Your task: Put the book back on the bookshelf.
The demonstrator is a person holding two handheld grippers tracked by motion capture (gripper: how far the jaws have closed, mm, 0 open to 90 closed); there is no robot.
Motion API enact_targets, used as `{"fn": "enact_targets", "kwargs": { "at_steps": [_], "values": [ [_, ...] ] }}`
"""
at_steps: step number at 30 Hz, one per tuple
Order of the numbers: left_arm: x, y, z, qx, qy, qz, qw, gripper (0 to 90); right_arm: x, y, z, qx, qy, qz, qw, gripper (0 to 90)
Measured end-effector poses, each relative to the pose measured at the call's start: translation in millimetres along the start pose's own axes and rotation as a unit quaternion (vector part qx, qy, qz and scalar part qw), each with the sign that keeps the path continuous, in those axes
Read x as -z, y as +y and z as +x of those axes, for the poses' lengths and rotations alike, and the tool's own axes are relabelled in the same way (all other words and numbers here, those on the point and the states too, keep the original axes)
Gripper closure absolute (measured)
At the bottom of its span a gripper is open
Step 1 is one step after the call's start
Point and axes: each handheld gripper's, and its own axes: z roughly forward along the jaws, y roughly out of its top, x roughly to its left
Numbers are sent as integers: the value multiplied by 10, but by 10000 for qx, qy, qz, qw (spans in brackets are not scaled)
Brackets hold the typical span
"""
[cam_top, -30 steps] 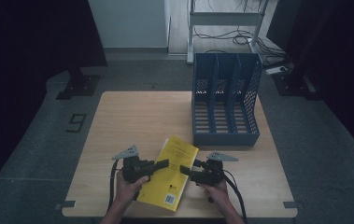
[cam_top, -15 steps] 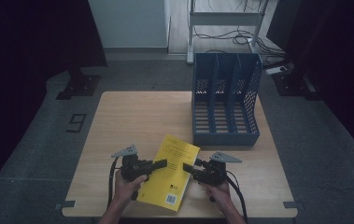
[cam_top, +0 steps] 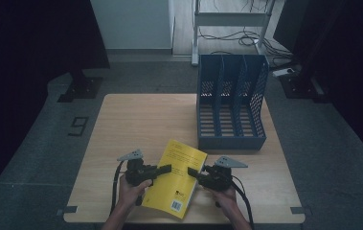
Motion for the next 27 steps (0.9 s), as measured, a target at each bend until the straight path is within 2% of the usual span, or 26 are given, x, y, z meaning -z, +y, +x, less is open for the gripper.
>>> {"fn": "enact_targets", "kwargs": {
  "at_steps": [14, 16, 21, 24, 27],
  "values": [
    [-34, -17, 39, 6, -89, 48, 9999, 845, 73, 64, 10, 94, 242, -140, 9996, 646],
    [-36, -21, 61, 35, -132, 48, 9999, 840, 79, 74, 30, 186, 215, -135, 9995, 646],
    [-37, -33, 109, 127, -202, 22, 9997, 812, 83, 72, 36, 205, 232, -164, 9994, 653],
    [-35, -32, 125, 107, -252, 12, 9996, 776, 103, 87, 51, 267, 274, -220, 9990, 662],
    [-36, -28, 128, 41, -364, -8, 9993, 745, 153, 129, 82, 439, 313, -324, 9980, 677]
  ]
}}
